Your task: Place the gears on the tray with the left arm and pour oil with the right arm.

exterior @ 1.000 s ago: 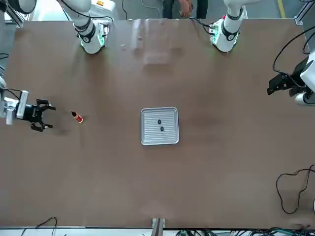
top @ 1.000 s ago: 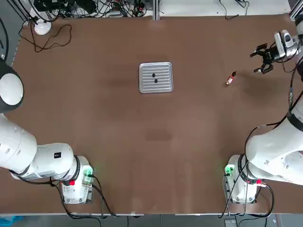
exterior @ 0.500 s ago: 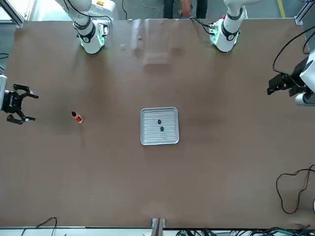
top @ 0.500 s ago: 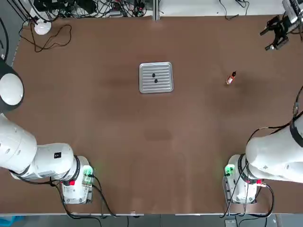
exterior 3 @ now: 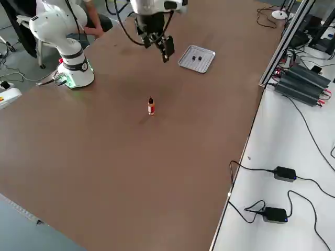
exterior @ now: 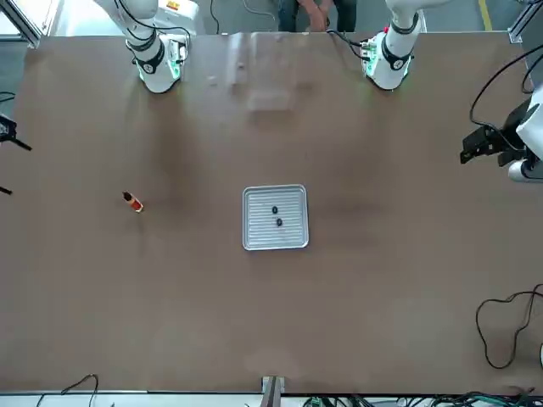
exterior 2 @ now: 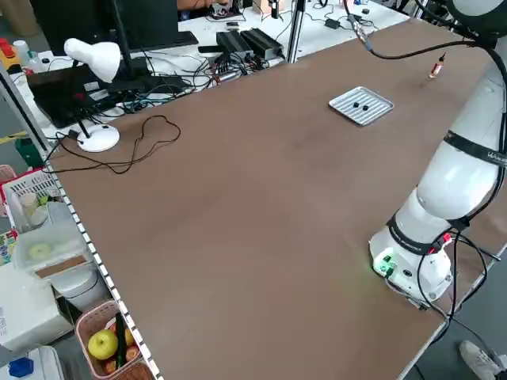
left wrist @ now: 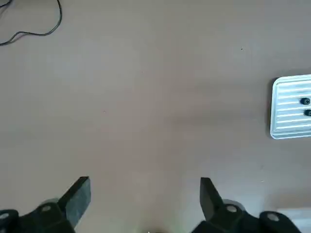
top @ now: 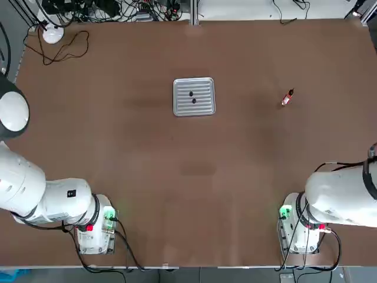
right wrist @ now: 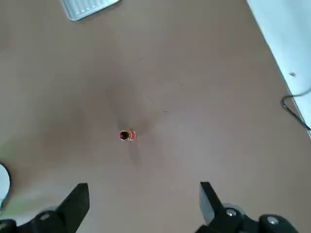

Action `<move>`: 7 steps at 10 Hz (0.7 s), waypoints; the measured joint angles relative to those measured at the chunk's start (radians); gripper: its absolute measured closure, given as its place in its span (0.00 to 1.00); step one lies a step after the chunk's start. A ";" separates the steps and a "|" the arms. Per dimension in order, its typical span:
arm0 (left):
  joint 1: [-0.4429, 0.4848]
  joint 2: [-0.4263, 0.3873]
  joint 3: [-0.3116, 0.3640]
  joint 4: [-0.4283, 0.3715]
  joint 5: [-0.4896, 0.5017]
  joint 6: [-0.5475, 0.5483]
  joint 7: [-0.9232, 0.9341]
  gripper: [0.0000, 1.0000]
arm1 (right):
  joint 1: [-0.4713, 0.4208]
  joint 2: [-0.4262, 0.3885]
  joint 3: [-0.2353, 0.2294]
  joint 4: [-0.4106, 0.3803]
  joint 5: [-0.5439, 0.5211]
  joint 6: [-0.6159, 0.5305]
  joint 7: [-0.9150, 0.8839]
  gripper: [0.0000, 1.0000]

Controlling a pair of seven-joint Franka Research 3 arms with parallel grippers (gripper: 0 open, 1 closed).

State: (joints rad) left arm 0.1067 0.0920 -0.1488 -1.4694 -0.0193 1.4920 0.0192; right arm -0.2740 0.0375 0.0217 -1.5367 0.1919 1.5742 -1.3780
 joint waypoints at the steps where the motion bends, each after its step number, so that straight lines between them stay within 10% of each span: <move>1: 0.000 0.000 0.000 0.000 0.000 0.000 0.000 0.01 | 0.014 -0.016 0.013 0.001 -0.013 -0.003 0.136 0.00; 7: 0.000 0.000 0.000 0.000 0.000 0.000 0.000 0.01 | 0.167 -0.008 -0.083 0.007 -0.111 -0.094 0.917 0.00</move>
State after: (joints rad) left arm 0.1072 0.0919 -0.1485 -1.4691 -0.0193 1.4920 0.0192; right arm -0.1068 0.0298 -0.0612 -1.5297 0.0805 1.4803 -0.4611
